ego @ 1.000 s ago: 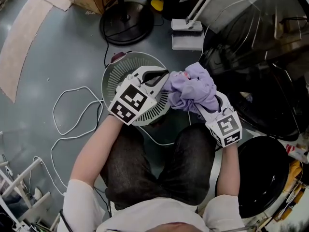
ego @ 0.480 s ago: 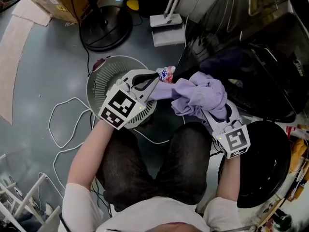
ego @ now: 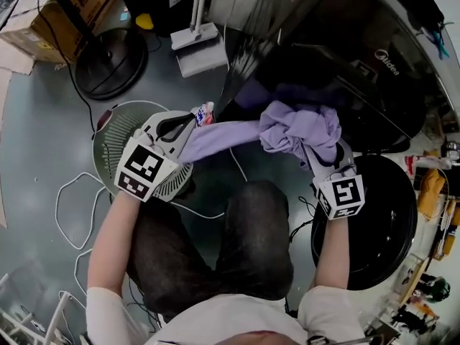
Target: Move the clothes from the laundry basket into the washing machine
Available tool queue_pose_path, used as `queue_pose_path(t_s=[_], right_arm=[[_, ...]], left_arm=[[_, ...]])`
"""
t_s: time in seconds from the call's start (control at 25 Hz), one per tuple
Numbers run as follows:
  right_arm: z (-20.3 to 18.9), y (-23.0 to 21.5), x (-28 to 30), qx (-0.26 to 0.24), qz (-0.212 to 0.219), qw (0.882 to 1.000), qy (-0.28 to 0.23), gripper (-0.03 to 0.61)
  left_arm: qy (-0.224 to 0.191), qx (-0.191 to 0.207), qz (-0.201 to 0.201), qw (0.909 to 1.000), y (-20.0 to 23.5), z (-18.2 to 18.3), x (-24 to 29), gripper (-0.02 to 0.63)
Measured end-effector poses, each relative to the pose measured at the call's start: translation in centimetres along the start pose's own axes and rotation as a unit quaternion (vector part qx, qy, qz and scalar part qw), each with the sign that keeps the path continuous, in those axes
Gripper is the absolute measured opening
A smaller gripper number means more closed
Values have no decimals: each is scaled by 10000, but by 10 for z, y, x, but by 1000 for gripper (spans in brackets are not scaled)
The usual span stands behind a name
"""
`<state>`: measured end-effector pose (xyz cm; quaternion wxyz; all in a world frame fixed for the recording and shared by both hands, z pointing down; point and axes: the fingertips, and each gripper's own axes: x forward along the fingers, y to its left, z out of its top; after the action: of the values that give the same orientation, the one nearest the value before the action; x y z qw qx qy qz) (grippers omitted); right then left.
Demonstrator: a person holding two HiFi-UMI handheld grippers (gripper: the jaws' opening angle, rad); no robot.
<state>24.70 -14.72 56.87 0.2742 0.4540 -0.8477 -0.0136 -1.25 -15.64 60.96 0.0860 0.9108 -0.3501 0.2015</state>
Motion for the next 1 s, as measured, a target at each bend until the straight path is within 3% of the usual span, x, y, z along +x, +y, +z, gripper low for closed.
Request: queue_pose_path(t_s=[0.28, 0.52, 0.68, 0.84, 1.0], right_arm=[[-18, -53, -11, -78, -832, 9965, -62, 197], [-31, -115, -26, 219, -1580, 9870, -174, 198], [-37, -137, -27, 73, -2002, 9795, -233, 198], [-45, -151, -25, -179, -2313, 9725, -214, 198], [-50, -169, -18, -272, -2519, 9670, -276, 199]], left_arm=[[-96, 262, -174, 9995, -18, 15, 8, 6], [57, 391, -154, 9991, -22, 7, 7, 6], [-189, 79, -89, 9998, -17, 20, 7, 6], [-689, -443, -349, 9960, -34, 54, 10, 6], [-702, 11, -562, 9959, -61, 71, 17, 6]])
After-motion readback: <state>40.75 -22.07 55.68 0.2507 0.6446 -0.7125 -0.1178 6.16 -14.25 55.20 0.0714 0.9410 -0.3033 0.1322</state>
